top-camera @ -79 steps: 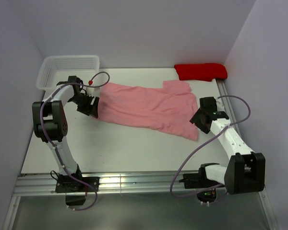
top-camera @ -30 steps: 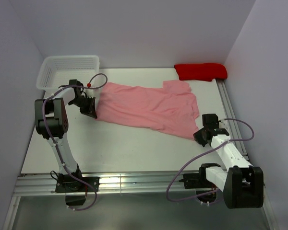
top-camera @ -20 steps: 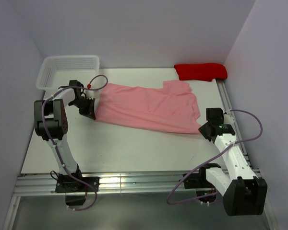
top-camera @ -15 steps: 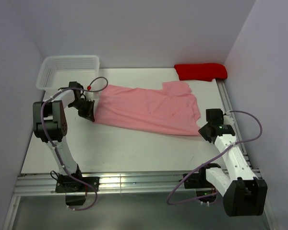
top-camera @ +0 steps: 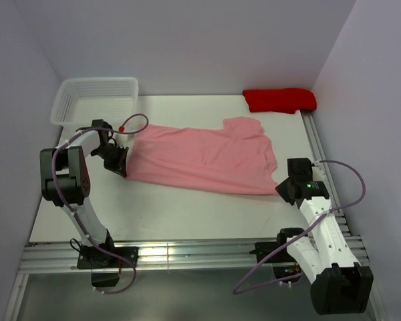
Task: Roll the t-shirts
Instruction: Fold the tshirt
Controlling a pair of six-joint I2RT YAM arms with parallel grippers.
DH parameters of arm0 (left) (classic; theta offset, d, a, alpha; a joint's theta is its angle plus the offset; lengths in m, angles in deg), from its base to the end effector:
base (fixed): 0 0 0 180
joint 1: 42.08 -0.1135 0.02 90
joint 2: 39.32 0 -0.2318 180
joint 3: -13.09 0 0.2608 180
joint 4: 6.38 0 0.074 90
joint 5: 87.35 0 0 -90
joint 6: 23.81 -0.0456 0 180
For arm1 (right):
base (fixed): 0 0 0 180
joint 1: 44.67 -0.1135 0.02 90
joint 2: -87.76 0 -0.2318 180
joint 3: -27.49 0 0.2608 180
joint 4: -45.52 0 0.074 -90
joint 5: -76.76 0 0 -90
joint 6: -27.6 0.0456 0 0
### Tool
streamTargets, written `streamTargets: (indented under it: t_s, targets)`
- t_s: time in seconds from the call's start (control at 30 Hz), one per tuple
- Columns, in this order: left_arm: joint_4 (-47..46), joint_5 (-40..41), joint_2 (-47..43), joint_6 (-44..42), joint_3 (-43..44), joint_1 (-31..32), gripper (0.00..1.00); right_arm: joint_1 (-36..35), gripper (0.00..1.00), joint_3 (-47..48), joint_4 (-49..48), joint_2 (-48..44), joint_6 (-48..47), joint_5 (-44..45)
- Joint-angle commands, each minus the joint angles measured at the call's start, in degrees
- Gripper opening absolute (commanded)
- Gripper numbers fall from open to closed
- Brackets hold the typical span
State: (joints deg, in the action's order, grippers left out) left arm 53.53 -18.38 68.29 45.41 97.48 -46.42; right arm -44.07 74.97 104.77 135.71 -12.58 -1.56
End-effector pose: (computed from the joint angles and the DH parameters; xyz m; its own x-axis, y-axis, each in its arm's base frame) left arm 0.3440 0.0097 0.1159 -0.9354 0.2611 -0.2382 0.3252 0.8999 -0.2907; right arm 0.1853 -0.0112 0.1810 -0.4713 0.7532 -0.4589 0.7322 0.6242 0.2724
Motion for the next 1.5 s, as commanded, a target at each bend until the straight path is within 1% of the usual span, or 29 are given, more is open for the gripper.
streamTargets:
  t_s: [0.0, 0.1, 0.13, 0.3, 0.4, 0.5, 0.67, 0.77, 0.83, 1.0, 1.07, 1.17, 1.2, 1.23, 1.27, 1.3, 1.33, 1.4, 1.43, 1.47]
  targets:
    - [2.96, 1.79, -5.03, -3.39, -1.65, -0.93, 0.00, -0.34, 0.00, 1.69, 3.61, -2.24, 0.27, -0.60]
    - [3.92, 2.40, -7.05, -4.44, -3.58, -1.28, 0.00, -0.34, 0.00, 1.25, 4.67, -3.03, -0.08, -2.45]
    - [4.19, 2.84, -7.59, -4.97, -4.63, -1.46, 0.00, -1.99, 0.00, 0.81, 4.67, -2.94, -0.16, -2.89]
    - [5.94, 4.25, -11.02, -7.26, -7.62, -2.78, 0.00, -4.46, 0.00, -3.23, 3.53, -2.07, 0.71, -4.65]
    - [7.09, 4.95, -12.25, -8.84, -9.38, -3.66, 0.00, -7.80, 0.00, -5.42, 2.83, -1.80, 3.16, -4.65]
    - [7.18, 6.35, -13.57, -9.98, -11.31, -4.27, 0.00, -12.62, 0.03, -8.15, 2.56, -1.89, 5.80, -4.04]
    - [7.44, 7.06, -13.48, -10.42, -12.73, -4.71, 0.00, -12.82, 0.04, -8.60, 3.26, -2.94, 6.34, -3.33]
    - [7.44, 7.76, -13.66, -10.69, -13.26, -5.24, 0.00, -12.82, 0.08, -8.51, 3.61, -3.82, 6.69, -3.33]
    - [7.44, 8.38, -13.57, -10.86, -13.00, -5.59, 0.00, -12.90, 0.13, -8.16, 3.88, -3.47, 6.69, -3.07]
    - [8.41, 8.82, -13.04, -11.74, -12.47, -6.91, 0.00, -12.82, 0.13, -8.07, 4.67, -4.61, 6.69, -3.68]
    - [8.41, 8.65, -12.78, -11.66, -12.64, -7.26, 0.00, -12.82, 0.16, -8.24, 5.02, -5.75, 6.78, -4.21]
    - [9.46, 7.42, -12.52, -11.83, -12.12, -7.26, 0.01, -12.90, 0.23, -7.90, 5.55, -6.63, 6.87, -4.04]
    - [9.81, 6.72, -12.69, -11.92, -11.51, -7.26, 0.06, -12.82, 0.28, -7.72, 5.38, -6.98, 6.95, -4.12]
    - [10.69, 6.10, -12.86, -12.09, -10.98, -7.35, 0.17, -12.82, 0.30, -7.37, 5.29, -7.51, 7.04, -4.21]
    - [11.22, 5.23, -13.48, -12.27, -10.28, -7.26, 0.22, -12.82, 0.34, -6.32, 5.11, -7.77, 6.87, -4.30]
    - [11.66, 4.78, -13.92, -12.45, -8.44, -7.26, 0.30, -12.82, 0.37, -5.62, 4.33, -7.60, 6.61, -4.39]
    - [12.36, 4.43, -14.36, -12.53, -7.29, -7.26, 0.42, -12.82, 0.39, -4.74, 3.97, -7.25, 6.34, -4.56]
    - [14.55, 3.47, -15.15, -12.80, -3.18, -7.26, 0.48, -12.64, 0.42, -1.49, 3.10, -5.24, 5.55, -4.04]
    - [15.08, 3.29, -15.24, -12.80, -1.67, -7.26, 0.53, -12.56, 0.43, -0.26, 2.48, -4.45, 4.94, -3.95]
    - [15.87, 3.02, -15.41, -12.63, -0.18, -7.26, 0.55, -12.47, 0.44, 2.10, 1.86, -3.57, 4.06, -4.04]
